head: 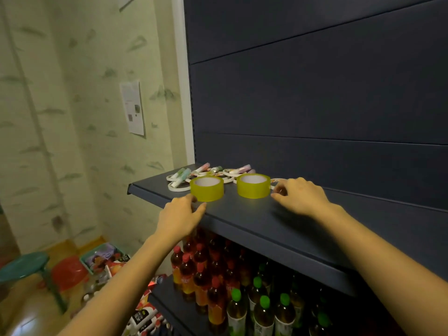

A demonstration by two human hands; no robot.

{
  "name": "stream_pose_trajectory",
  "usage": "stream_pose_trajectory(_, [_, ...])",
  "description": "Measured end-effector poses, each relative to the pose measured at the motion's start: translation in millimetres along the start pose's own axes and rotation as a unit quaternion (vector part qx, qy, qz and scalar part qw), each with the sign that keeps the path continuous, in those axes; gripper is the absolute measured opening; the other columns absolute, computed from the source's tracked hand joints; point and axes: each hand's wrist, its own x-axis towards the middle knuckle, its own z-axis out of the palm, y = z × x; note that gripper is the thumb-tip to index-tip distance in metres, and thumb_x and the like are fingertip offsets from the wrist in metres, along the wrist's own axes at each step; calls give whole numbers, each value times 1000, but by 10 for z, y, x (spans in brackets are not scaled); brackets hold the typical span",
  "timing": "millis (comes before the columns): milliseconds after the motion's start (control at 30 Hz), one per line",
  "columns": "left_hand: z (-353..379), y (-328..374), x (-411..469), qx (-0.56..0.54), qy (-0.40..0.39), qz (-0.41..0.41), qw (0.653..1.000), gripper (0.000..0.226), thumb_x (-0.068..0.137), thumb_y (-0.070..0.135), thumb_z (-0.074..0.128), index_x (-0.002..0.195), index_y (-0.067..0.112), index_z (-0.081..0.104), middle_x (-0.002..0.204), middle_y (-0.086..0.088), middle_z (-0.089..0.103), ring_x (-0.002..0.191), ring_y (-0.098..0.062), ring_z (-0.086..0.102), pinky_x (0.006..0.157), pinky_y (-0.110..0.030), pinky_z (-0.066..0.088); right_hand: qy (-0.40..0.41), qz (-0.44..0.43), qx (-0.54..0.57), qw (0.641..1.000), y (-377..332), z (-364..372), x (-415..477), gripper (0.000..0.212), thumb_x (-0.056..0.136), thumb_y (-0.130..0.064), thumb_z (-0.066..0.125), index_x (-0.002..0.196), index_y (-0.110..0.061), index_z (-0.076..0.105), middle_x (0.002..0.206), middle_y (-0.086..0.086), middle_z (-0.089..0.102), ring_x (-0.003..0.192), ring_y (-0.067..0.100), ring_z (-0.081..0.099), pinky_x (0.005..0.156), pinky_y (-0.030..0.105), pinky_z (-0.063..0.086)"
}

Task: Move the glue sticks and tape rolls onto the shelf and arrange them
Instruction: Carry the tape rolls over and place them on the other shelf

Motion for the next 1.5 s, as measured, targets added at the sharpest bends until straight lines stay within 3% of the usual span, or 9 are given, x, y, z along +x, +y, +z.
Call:
stream_pose_trajectory(300, [262, -310, 1041, -31, -122, -86, 988, 66, 92, 57, 32, 134, 6, 37, 133, -19, 50, 118, -36, 49, 93, -41, 40, -11, 52, -3, 999, -1, 235, 790, 35, 94, -45, 41, 120, -30, 57, 125, 4, 59, 112, 30, 55, 77, 35, 38])
stream_pose_trajectory(600, [541, -488, 1720, -10, -179, -42, 983, 30, 95, 30, 42, 97, 3, 55, 95, -13, 57, 85, -24, 53, 71, -28, 36, -78, 115, -38, 990, 70, 400, 1445, 49, 94, -55, 36, 127, -24, 53, 130, 6, 55, 116, 28, 52, 81, 35, 38])
stream_pose_trajectory(700, [516, -494, 1801, 4, -169, -5, 986, 24, 95, 27, 42, 93, 5, 52, 102, -17, 57, 81, -21, 48, 70, -28, 34, -111, 159, -82, 978, 43, 474, 1545, 54, 89, -62, 40, 119, -21, 58, 118, 5, 62, 107, 25, 58, 76, 32, 39])
stream_pose_trajectory(833, [406, -502, 1910, 1, -132, 35, 991, 42, 95, 27, 41, 131, 5, 43, 107, -17, 53, 66, -12, 40, 63, -26, 29, -193, 189, 2, 963, 36, 572, 1605, 31, 88, -39, 47, 107, -16, 56, 77, 4, 71, 71, 18, 67, 73, 28, 50])
stream_pose_trajectory(900, [353, -504, 1949, -8, -132, 47, 990, 42, 96, 27, 39, 130, 3, 44, 118, -19, 55, 74, -18, 48, 62, -27, 29, -172, 197, 14, 965, 29, 577, 1560, 28, 89, -33, 46, 106, -14, 59, 72, 5, 69, 80, 21, 66, 81, 31, 52])
stream_pose_trajectory(1033, [333, -454, 2034, -52, -131, 78, 987, 38, 96, 27, 40, 119, -3, 48, 127, -23, 54, 108, -37, 53, 79, -35, 37, -71, 218, 26, 973, 84, 494, 1287, 28, 87, -35, 49, 102, -15, 63, 91, 10, 69, 97, 29, 61, 85, 36, 49])
stream_pose_trajectory(1233, [379, -79, 1900, -126, -159, 146, 968, 26, 93, 28, 41, 91, 3, 49, 72, -16, 68, 79, -34, 63, 69, -34, 43, 55, 283, 33, 957, 163, 196, 591, 28, 86, -37, 51, 93, -16, 66, 80, 7, 63, 88, 29, 59, 70, 32, 44])
stream_pose_trajectory(1400, [473, 449, 1540, -195, -199, 247, 928, 21, 92, 26, 41, 82, 8, 44, 57, -10, 63, 53, -28, 58, 53, -28, 40, 91, 359, 27, 929, 265, -15, -184, 27, 83, -40, 53, 83, -17, 69, 57, 0, 61, 78, 25, 63, 75, 34, 52])
stream_pose_trajectory(1500, [508, 778, 1343, -214, -232, 281, 906, 18, 92, 25, 40, 82, 10, 43, 50, -7, 60, 46, -27, 53, 54, -30, 40, 107, 391, 4, 914, 325, -179, -600, 29, 83, -41, 54, 80, -16, 69, 56, 0, 61, 74, 25, 65, 73, 33, 52])
